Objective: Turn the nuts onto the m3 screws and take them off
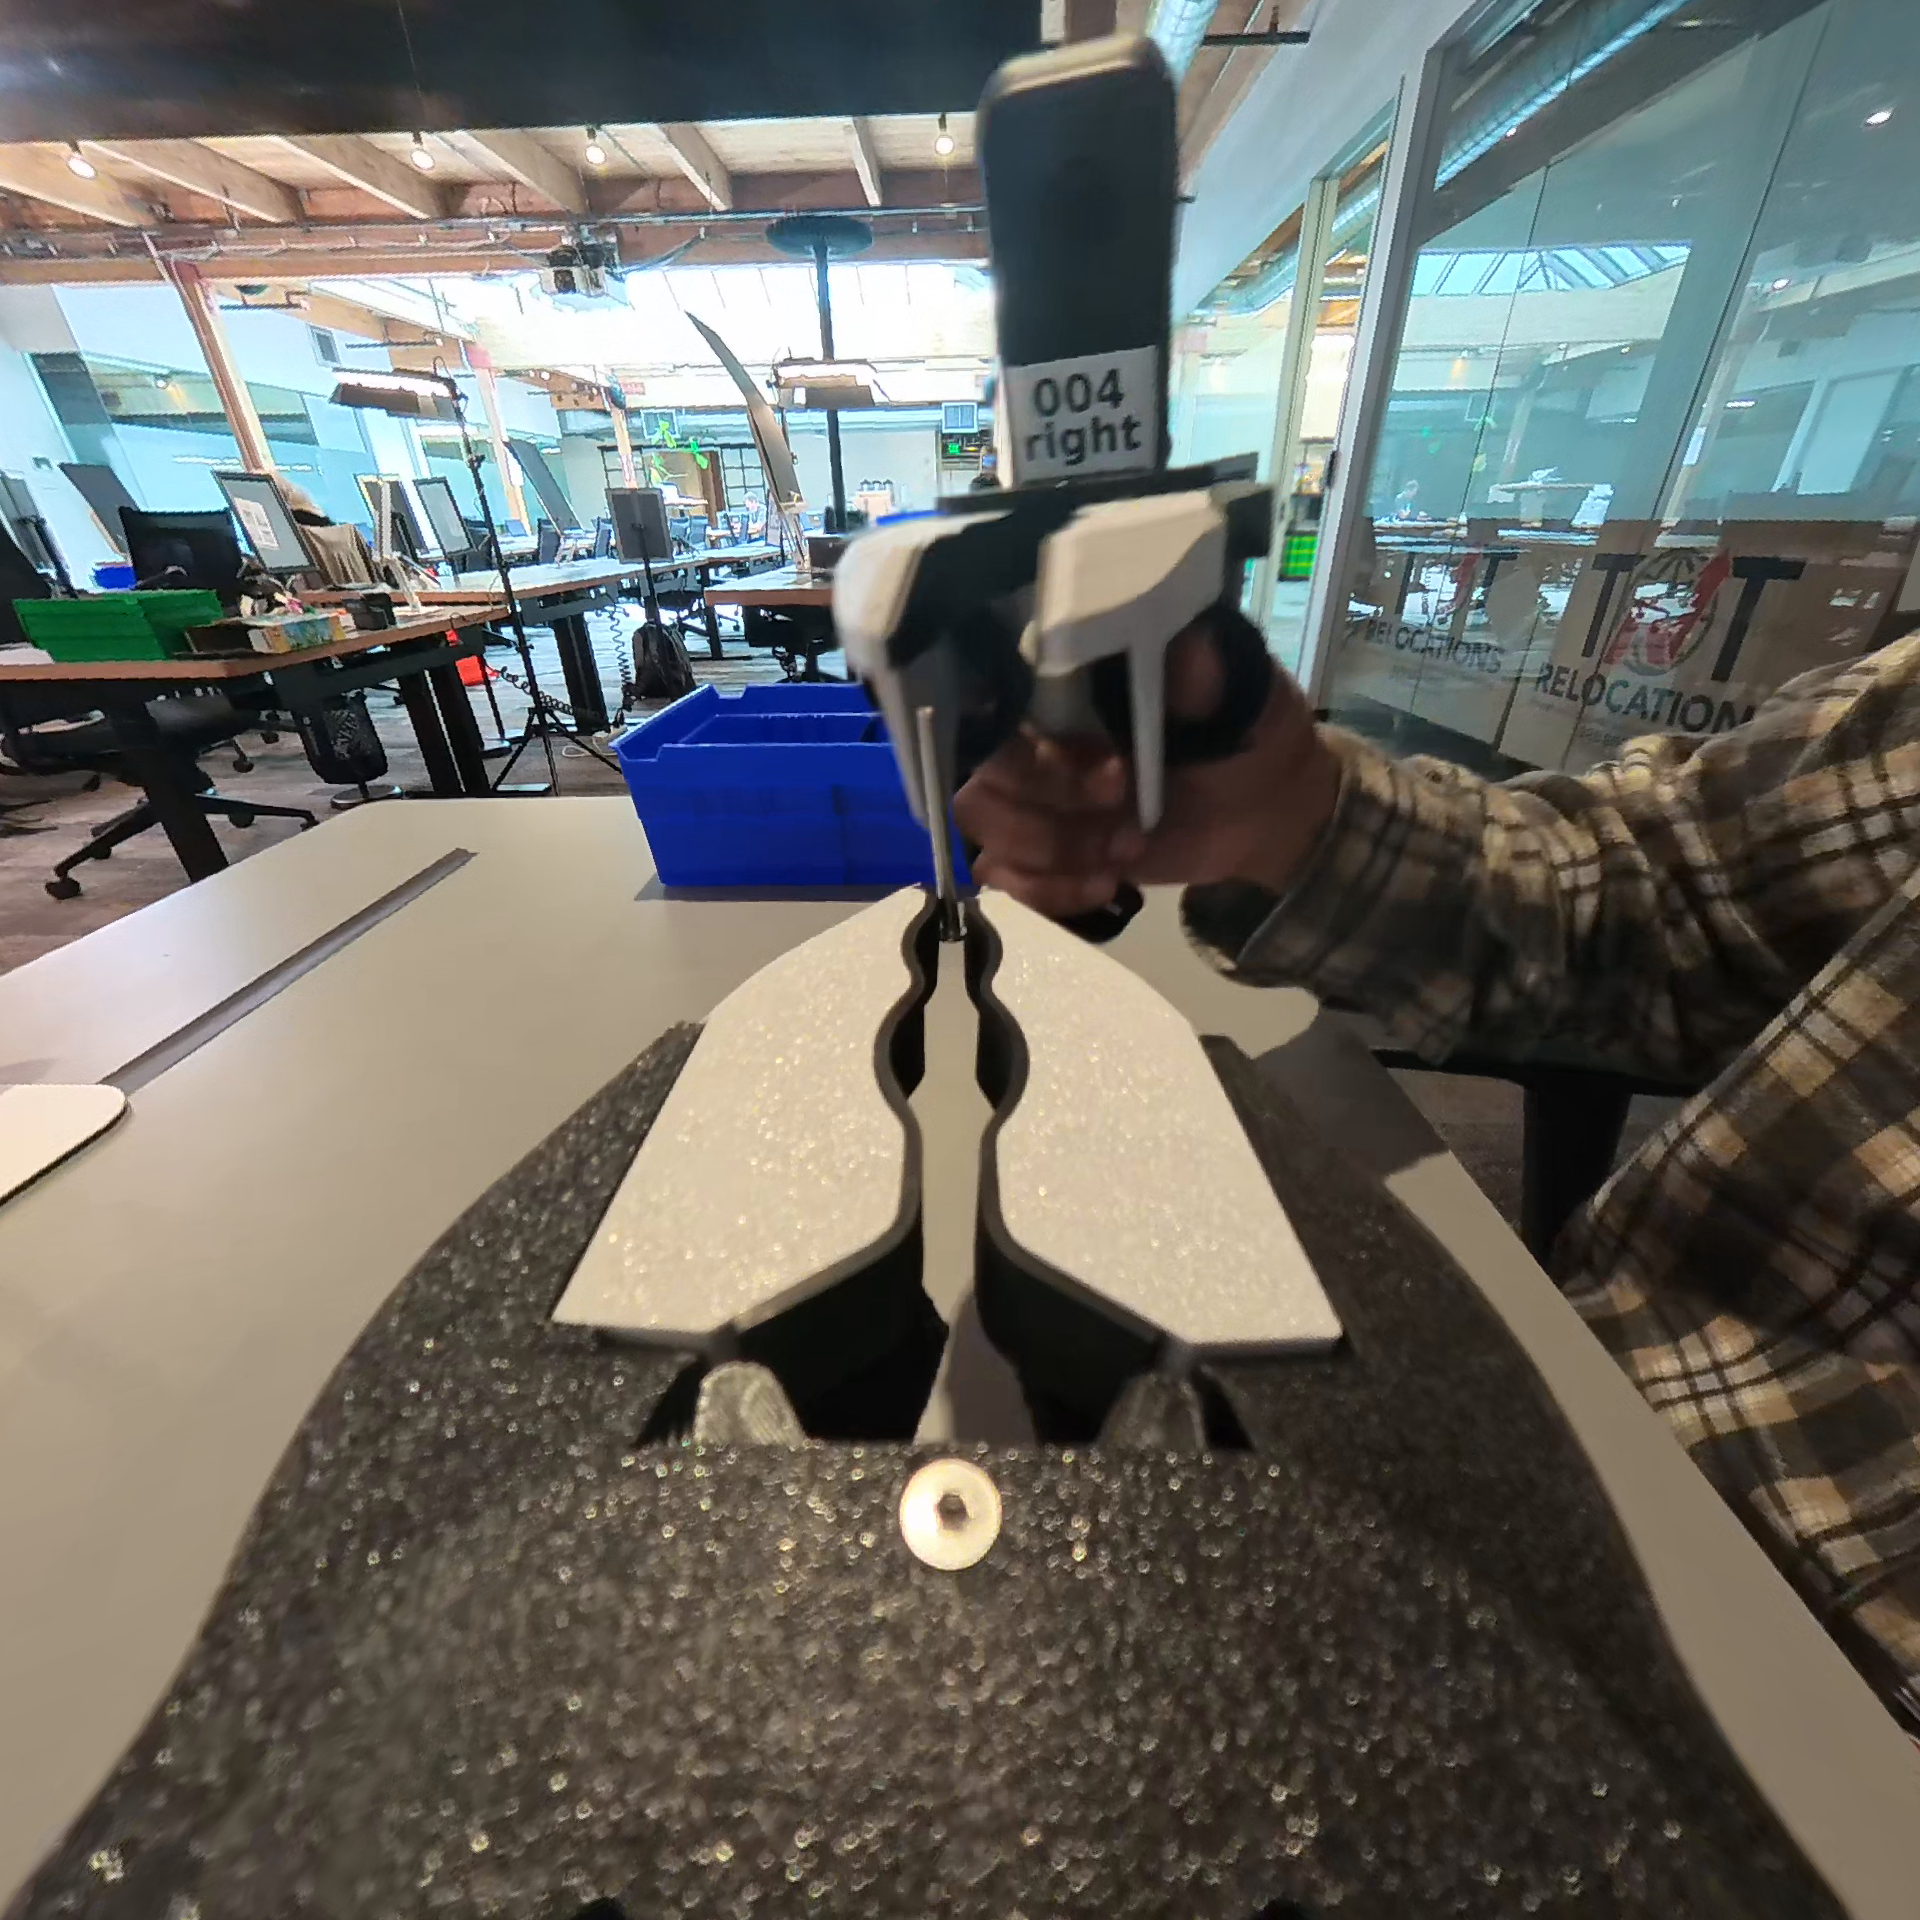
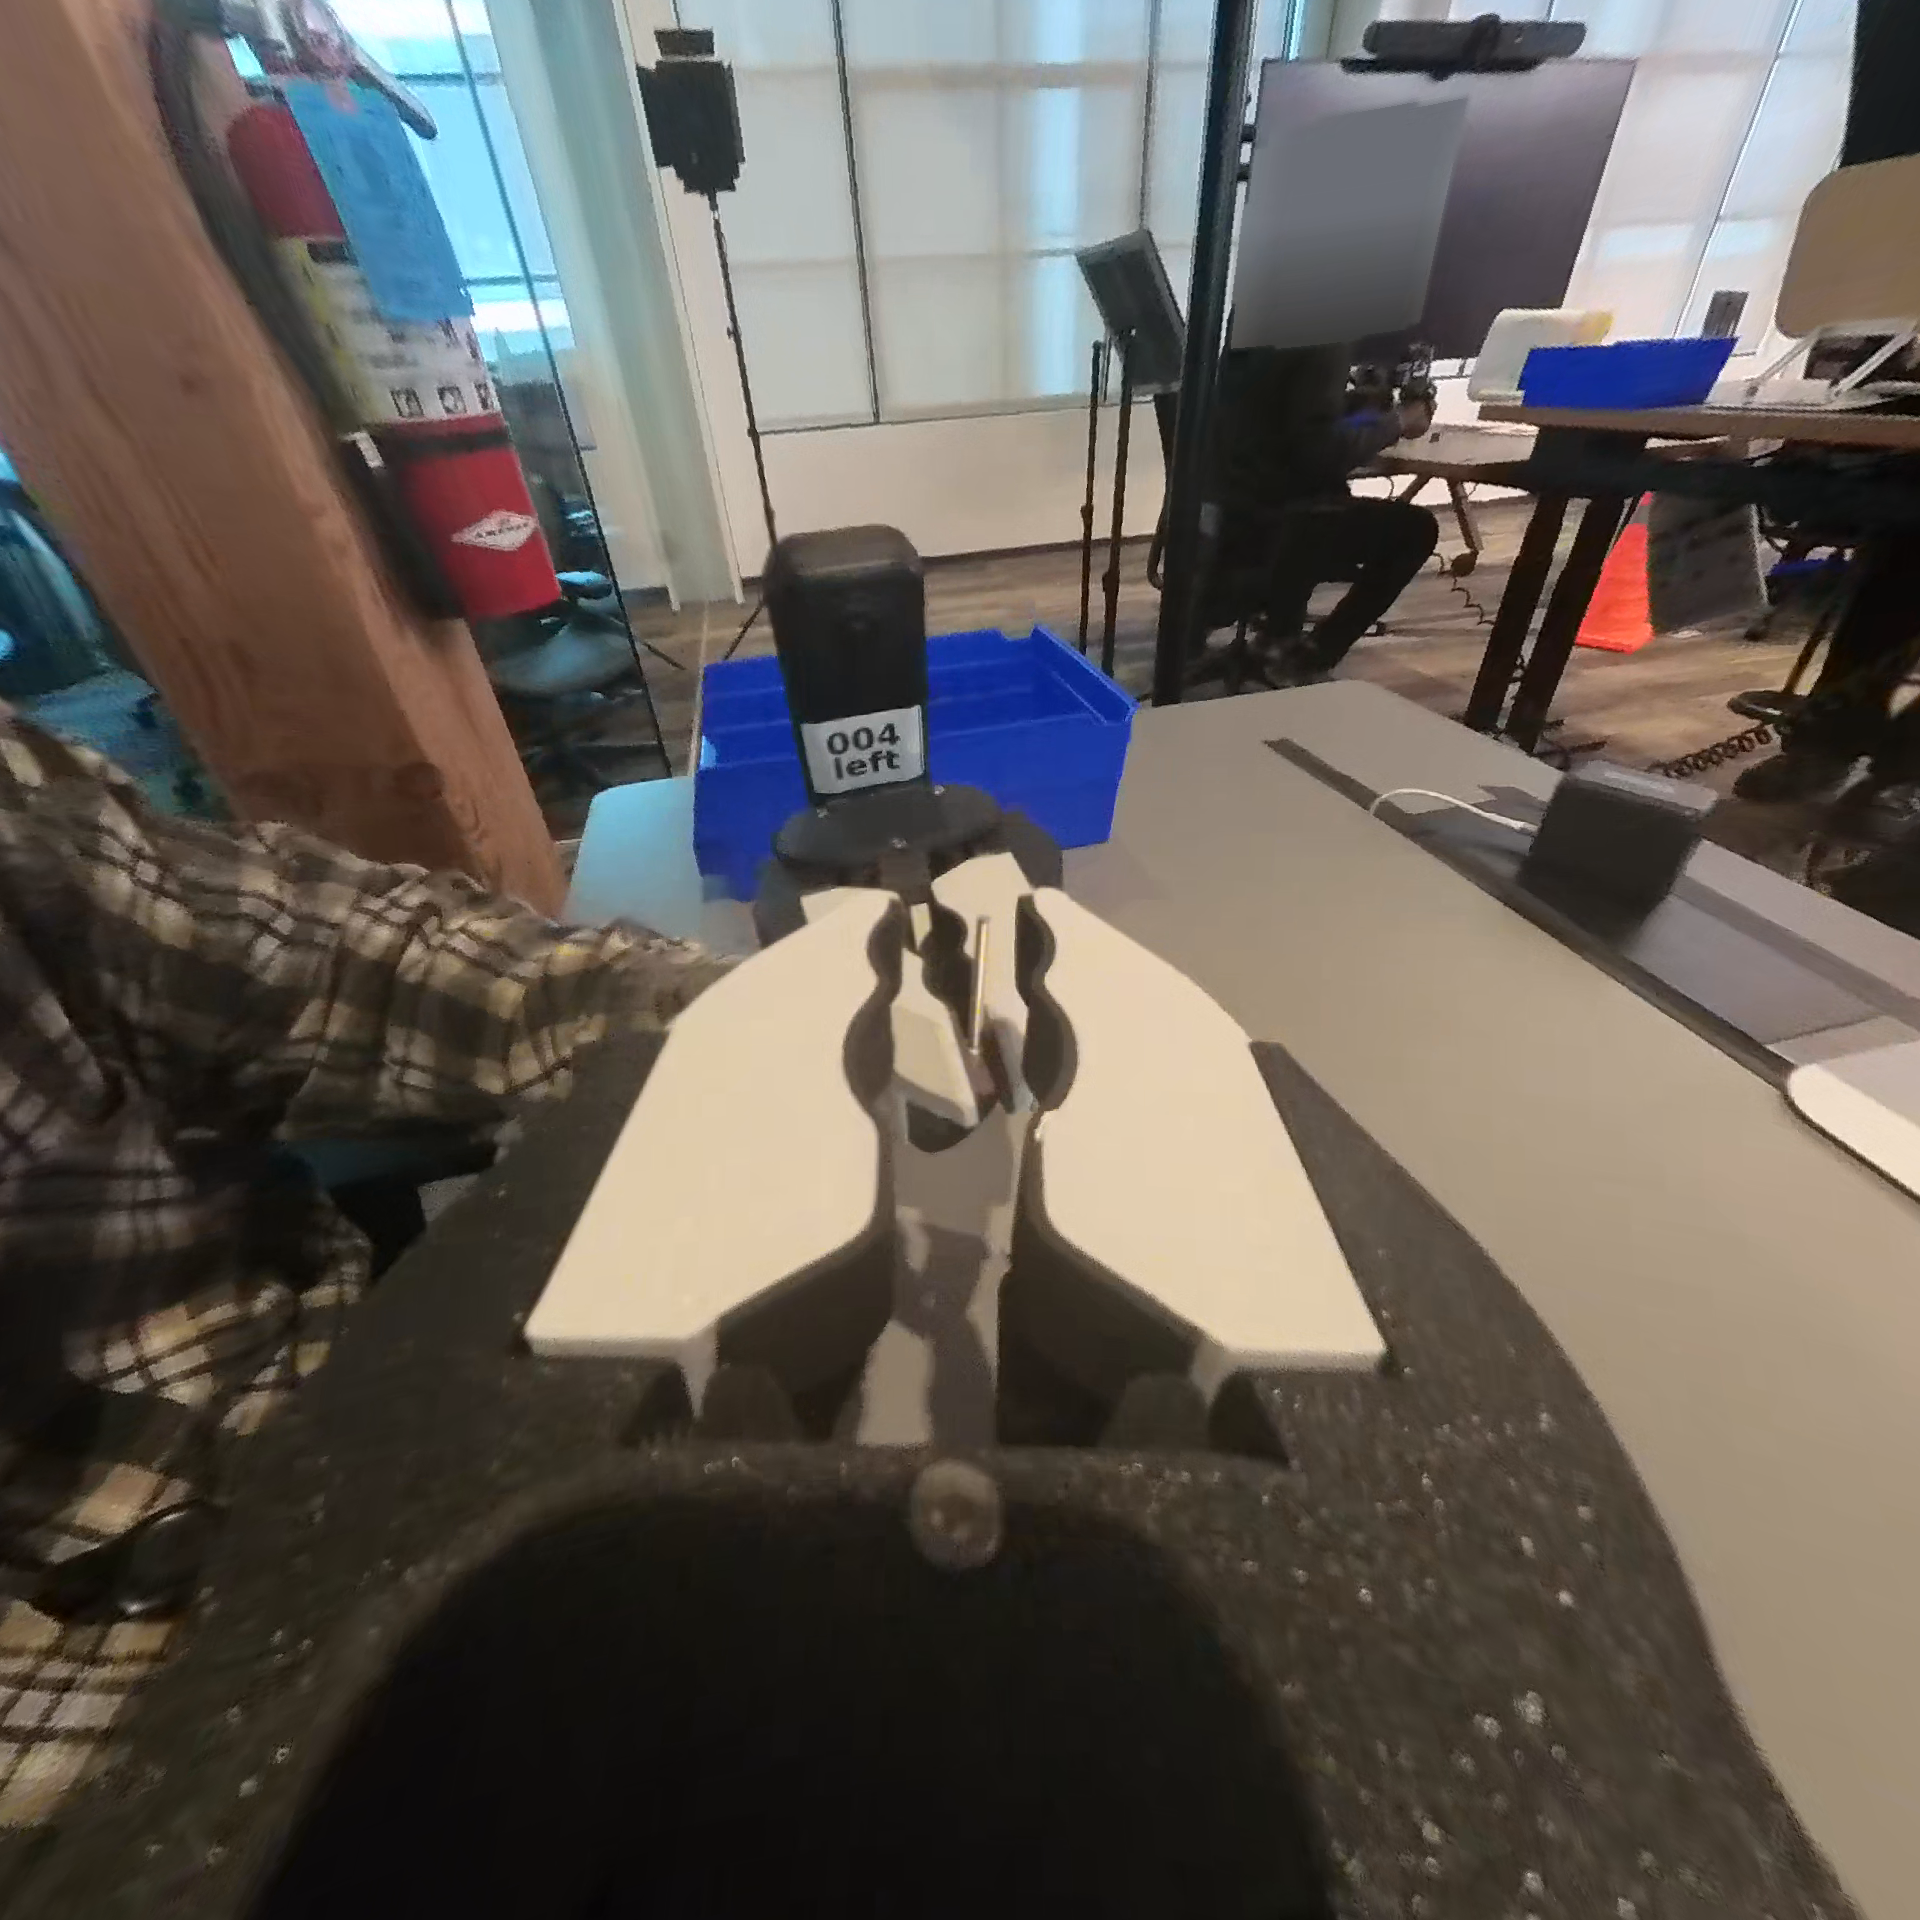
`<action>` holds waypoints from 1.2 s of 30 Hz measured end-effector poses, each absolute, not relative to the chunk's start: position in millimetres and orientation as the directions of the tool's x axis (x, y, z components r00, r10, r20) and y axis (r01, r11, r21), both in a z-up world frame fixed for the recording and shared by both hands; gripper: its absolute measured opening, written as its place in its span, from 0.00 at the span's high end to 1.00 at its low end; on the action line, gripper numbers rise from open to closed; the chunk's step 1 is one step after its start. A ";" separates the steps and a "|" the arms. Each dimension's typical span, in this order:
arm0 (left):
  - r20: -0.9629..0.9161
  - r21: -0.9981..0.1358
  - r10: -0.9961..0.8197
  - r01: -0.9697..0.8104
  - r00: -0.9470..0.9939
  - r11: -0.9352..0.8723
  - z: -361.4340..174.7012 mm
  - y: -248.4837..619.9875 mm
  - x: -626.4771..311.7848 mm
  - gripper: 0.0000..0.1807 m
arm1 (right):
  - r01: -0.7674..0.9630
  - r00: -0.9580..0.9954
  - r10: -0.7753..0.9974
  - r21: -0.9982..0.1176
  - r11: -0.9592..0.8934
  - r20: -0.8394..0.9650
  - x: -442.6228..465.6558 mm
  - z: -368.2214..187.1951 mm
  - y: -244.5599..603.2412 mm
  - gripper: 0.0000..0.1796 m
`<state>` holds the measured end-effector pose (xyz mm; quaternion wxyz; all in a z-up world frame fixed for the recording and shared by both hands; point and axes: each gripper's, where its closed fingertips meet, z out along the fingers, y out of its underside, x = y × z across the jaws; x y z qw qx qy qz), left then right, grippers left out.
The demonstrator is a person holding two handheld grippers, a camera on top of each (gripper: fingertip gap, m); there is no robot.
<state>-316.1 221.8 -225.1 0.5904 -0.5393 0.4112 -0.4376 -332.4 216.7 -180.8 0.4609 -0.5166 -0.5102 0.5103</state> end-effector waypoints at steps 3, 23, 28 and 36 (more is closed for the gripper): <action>-0.020 -0.996 -0.960 0.074 0.278 0.043 -223.1 220.5 -316.4 0.98 | 0.070 -0.051 0.997 -0.996 -0.057 -0.061 -340.3 -183.7 218.2 0.90; -0.004 -0.997 -0.958 0.072 0.287 0.026 -228.3 226.7 -304.2 0.55 | 0.116 0.105 0.994 -0.992 -0.052 -0.040 -284.3 -154.3 254.2 0.99; 0.021 -0.997 -0.959 0.080 0.281 0.001 -229.8 228.6 -304.6 0.57 | 0.214 0.561 0.828 -0.965 -0.152 -0.006 -136.4 -147.7 373.1 0.99; 0.015 -1.000 -0.967 0.011 0.254 -0.013 -244.8 227.3 -297.2 0.62 | 0.125 0.880 0.454 -0.853 -0.506 -0.141 47.0 -228.8 475.9 0.99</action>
